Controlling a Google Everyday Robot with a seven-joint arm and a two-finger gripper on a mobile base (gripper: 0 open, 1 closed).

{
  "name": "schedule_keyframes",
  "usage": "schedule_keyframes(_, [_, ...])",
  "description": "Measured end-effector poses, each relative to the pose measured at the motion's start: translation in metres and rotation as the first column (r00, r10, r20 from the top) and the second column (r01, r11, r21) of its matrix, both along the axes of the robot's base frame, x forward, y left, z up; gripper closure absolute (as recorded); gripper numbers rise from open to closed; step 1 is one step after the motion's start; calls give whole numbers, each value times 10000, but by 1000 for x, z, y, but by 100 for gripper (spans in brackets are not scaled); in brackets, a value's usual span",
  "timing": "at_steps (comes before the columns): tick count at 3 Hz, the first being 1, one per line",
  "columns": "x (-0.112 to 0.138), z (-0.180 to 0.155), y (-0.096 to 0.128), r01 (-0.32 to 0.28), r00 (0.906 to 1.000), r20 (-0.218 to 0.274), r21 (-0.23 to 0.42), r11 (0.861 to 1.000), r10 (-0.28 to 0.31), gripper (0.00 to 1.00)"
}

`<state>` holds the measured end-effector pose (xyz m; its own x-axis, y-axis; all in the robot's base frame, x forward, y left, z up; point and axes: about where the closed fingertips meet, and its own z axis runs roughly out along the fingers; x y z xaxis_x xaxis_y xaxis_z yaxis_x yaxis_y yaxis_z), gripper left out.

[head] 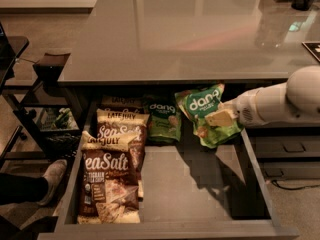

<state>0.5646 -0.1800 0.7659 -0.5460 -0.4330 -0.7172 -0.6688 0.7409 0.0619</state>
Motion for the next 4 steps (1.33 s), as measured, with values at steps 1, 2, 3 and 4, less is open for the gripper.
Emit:
schedule_keyframes(1, [-1,35,-14,-1290,9913,236,-334,9911,1299,100])
schedule_keyframes(2, [-23,60,-22,-2778,9596,338,-411,9598,2792,100])
schedule_keyframes(3, [-63,70,-28,-4367,8992,-56,-760,8964,4375,100])
schedule_keyframes(4, [-83,65,-24,-4961,8680,-577,-543,8666,4932,100])
